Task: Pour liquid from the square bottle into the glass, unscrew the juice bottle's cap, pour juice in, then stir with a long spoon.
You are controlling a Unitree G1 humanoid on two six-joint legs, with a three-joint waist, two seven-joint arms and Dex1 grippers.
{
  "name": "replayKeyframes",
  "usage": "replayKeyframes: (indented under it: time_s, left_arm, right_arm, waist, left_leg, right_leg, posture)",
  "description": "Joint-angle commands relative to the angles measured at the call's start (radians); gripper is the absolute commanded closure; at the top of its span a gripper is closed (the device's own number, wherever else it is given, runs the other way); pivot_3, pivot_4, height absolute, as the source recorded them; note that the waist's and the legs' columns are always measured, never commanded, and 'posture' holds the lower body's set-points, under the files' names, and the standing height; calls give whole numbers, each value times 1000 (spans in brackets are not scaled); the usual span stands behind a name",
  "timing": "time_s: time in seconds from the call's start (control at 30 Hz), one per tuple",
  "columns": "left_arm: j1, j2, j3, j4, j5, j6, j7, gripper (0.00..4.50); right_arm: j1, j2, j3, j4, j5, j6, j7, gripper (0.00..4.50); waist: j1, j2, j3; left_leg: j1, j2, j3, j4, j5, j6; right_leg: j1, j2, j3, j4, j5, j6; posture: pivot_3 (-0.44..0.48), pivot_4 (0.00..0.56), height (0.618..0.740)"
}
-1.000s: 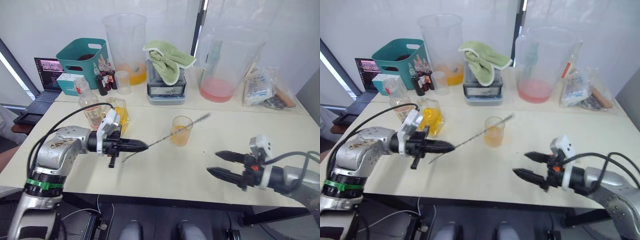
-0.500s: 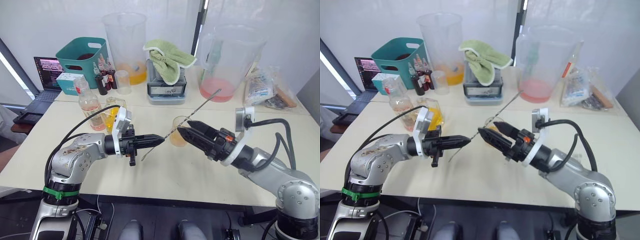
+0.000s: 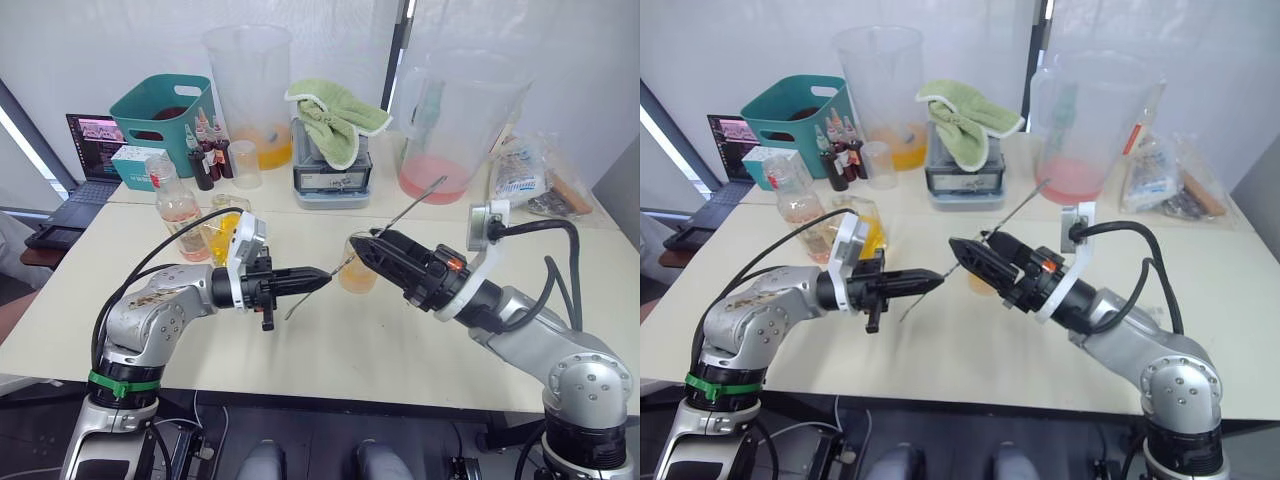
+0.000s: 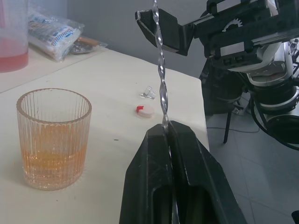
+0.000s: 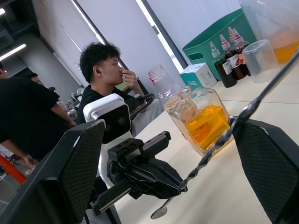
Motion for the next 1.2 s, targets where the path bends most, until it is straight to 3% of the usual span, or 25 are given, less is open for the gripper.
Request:
replayKeyframes:
  time_s: [0.03, 0.17, 0.47, 0.77, 1.03, 1.2]
  left_arm:
    - [-19, 7, 4, -21, -8, -16, 1, 4490]
    - [-20, 7, 4, -22, -7, -18, 4, 4500]
    - [-17, 5, 4, -30, -11, -15, 14, 4500]
    - [-30, -9, 27, -22, -30, 21, 73, 4500]
    - [-51, -8, 33, -9, -44, 26, 90, 1933]
    - [-33, 13, 77, -12, -68, 32, 110, 262]
  right_arm:
    - [-11, -3, -1, -16, 25, -32, 1, 260]
    - [-13, -2, 0, -13, 30, -39, 1, 1416]
    - [-11, -10, 7, 1, 12, -47, 6, 4466]
    - [-15, -22, 11, 11, -17, -61, 23, 4466]
    - [-58, -26, 4, 34, -32, -72, 26, 4500]
    - [-182, -72, -35, 70, -29, -74, 18, 4500]
  waist:
    - [0, 0, 0]
    - [0, 0, 0]
    - [0, 0, 0]
    - [0, 0, 0]
    - [-2, 0, 0]
    - [-3, 0, 1]
  left_leg:
    - [0, 0, 0, 0, 0, 0]
    - [0, 0, 0, 0, 0, 0]
    - [-1, 0, 0, 0, 0, 0]
    - [-1, 0, 0, 0, 0, 0]
    - [-1, 0, 0, 0, 0, 0]
    - [-2, 0, 0, 0, 0, 0]
  right_leg:
    - [0, 0, 0, 0, 0, 0]
    - [0, 0, 0, 0, 0, 0]
    - [0, 0, 0, 0, 0, 0]
    - [-1, 0, 0, 0, 0, 0]
    - [-1, 0, 0, 0, 0, 0]
    - [-2, 0, 0, 0, 0, 0]
  posture:
    - [0, 150, 740]
    - [0, 150, 740]
    - [0, 150, 740]
    - [0, 150, 740]
    - [0, 150, 740]
    - [0, 150, 740]
